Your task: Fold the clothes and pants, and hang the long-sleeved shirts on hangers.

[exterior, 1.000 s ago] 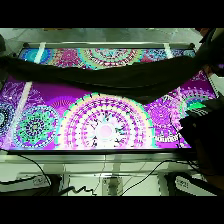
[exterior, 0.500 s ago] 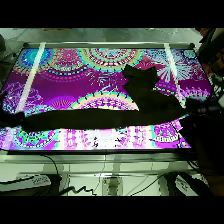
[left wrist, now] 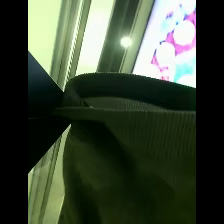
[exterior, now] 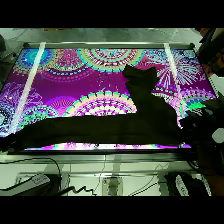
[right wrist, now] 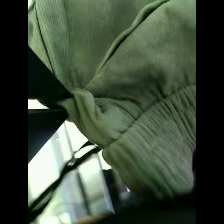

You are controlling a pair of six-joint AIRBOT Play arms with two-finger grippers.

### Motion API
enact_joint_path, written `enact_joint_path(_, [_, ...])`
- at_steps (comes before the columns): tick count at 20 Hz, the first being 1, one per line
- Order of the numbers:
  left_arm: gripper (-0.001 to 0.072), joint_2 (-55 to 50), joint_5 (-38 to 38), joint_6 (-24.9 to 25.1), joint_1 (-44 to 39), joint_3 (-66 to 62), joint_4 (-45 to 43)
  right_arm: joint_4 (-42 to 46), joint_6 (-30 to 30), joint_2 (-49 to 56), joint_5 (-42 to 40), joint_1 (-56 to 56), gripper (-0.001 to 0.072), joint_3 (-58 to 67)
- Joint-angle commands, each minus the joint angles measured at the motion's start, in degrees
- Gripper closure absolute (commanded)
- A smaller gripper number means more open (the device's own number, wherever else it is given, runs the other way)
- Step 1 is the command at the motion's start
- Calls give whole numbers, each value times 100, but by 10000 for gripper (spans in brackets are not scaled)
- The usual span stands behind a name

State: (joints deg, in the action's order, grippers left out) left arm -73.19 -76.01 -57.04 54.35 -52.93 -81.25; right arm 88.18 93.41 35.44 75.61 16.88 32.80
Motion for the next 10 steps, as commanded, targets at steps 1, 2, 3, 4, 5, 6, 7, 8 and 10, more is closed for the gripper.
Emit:
enact_joint_path(1, [691,63,540,48,326,61,-177,-264,0,-205,328,-7,684,-391])
enact_joint_path(2, [691,66,649,48,326,63,-308,-535,-2,-205,286,-15,683,-494])
enact_joint_path(3, [691,66,743,48,326,61,-501,-852,-2,-205,256,-15,684,-597])
enact_joint_path(4, [691,66,804,46,328,61,-675,-1156,-2,-208,188,-15,683,-708])
enact_joint_path(5, [691,63,883,42,334,63,-841,-1384,0,-210,144,-15,683,-793])
enact_joint_path(6, [691,66,957,39,339,61,-949,-1565,0,-210,129,-15,684,-857])
enact_joint_path(7, [691,63,1038,24,337,61,-1034,-1648,0,-210,131,-15,683,-887])
enact_joint_path(8, [691,63,1139,22,339,61,-1051,-1655,0,-210,133,-15,684,-892])
enact_joint_path(10, [690,63,1322,-94,337,61,-1016,-1563,-2,-205,85,-13,683,-892])
